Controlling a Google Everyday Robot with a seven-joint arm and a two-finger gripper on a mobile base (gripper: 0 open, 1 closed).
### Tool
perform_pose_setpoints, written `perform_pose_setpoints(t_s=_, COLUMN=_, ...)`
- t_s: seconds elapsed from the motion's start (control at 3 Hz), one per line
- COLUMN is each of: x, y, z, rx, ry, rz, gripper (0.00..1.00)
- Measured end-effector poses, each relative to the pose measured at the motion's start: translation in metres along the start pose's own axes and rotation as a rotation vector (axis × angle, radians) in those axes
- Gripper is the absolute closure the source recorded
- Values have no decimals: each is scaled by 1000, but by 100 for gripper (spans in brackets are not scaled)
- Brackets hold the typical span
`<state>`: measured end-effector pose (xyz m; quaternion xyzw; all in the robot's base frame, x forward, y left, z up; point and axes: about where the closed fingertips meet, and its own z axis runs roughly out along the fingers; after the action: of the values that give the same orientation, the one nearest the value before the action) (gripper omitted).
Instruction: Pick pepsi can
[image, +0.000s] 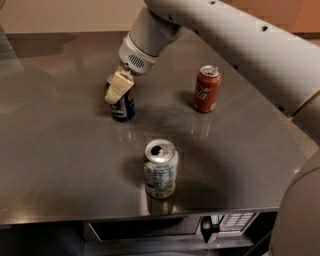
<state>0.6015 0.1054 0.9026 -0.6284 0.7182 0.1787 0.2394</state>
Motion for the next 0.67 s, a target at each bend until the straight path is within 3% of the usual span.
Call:
perform_pose_setpoints(t_s=0.33, x=-1, y=4, z=-9, rx=-15, ry=-11, rz=-12, gripper=72)
perform_pose_setpoints(t_s=0.67, x=-11, y=8, z=-40, rx=-17, ry=-22, rz=-52, gripper=95)
